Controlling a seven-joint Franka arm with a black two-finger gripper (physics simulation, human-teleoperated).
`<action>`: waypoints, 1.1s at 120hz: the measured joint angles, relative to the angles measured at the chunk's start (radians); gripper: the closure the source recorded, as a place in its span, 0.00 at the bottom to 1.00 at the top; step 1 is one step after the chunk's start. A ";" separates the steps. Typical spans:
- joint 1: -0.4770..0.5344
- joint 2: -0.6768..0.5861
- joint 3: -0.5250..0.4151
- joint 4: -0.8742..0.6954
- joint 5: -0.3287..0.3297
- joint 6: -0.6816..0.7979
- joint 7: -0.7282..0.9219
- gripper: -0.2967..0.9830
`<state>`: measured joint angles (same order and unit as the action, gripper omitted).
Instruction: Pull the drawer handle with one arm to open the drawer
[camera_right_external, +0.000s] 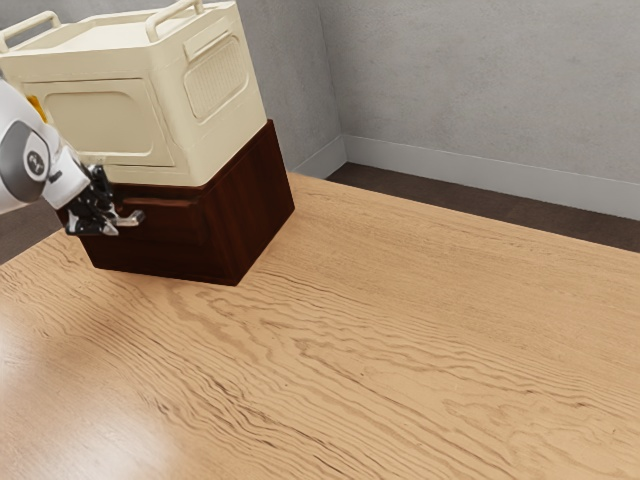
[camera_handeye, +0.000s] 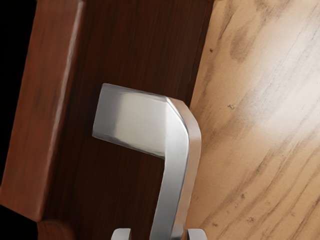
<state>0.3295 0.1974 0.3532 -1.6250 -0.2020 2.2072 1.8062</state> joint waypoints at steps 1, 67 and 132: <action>0.000 -0.002 0.000 -0.003 0.000 0.000 0.000 0.73; 0.000 -0.063 0.044 -0.078 -0.007 -0.004 0.003 0.77; -0.008 -0.128 0.031 -0.131 -0.011 0.000 0.007 0.82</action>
<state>0.3215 0.0695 0.3837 -1.7559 -0.2128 2.2072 1.8135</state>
